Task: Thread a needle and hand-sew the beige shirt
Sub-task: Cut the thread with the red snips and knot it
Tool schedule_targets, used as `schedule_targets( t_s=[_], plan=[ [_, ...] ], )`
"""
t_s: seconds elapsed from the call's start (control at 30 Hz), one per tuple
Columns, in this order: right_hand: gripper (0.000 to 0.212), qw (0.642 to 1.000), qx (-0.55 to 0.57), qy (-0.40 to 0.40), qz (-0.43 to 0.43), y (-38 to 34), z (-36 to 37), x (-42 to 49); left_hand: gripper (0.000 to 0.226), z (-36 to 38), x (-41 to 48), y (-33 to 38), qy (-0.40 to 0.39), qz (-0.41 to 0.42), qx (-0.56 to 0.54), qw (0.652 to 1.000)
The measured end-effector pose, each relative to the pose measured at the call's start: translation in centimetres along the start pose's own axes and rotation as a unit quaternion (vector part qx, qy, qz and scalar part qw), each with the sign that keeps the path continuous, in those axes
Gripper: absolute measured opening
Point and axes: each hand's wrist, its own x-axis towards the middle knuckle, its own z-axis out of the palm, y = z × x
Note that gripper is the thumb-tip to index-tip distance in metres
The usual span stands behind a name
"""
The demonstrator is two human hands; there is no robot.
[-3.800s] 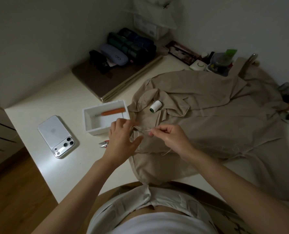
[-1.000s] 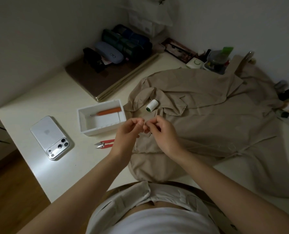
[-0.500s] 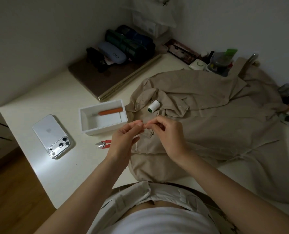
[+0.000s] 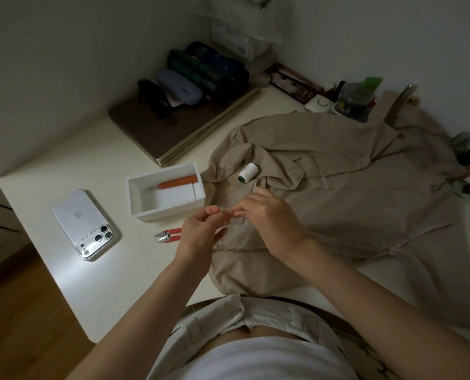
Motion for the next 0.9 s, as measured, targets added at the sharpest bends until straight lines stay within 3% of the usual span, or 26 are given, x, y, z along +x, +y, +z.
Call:
schedule_targets(
  t_s=[0.1,0.17,0.3,0.5,0.77,0.9],
  plan=[
    [0.008,0.998,0.061,-0.002,0.016,0.0,-0.2,0.1,0.024,-0.2,0.0,0.1,-0.01,0.009,0.01,1.0],
    [0.008,0.984,0.163,0.009,0.077,-0.2,-0.3,0.2,0.026,-0.3,0.0,0.2,-0.015,0.017,0.0,1.0],
    [0.013,0.906,0.345,-0.003,0.245,-0.5,-0.8,0.2,0.024,-0.2,0.0,0.5,-0.029,0.058,0.01,0.998],
    [0.014,0.822,0.458,-0.046,0.335,-0.4,-1.5,0.2,0.026,0.3,-0.7,0.8,-0.055,0.144,0.018,0.988],
    [0.007,0.855,0.389,-0.05,0.34,-0.4,-1.6,0.1,0.036,0.0,-0.3,0.3,-0.021,0.207,0.122,0.97],
    [0.008,0.87,0.354,-0.039,0.34,-0.5,-1.2,-0.1,0.036,-0.1,-0.5,0.0,-0.014,0.198,0.083,0.977]
  ],
)
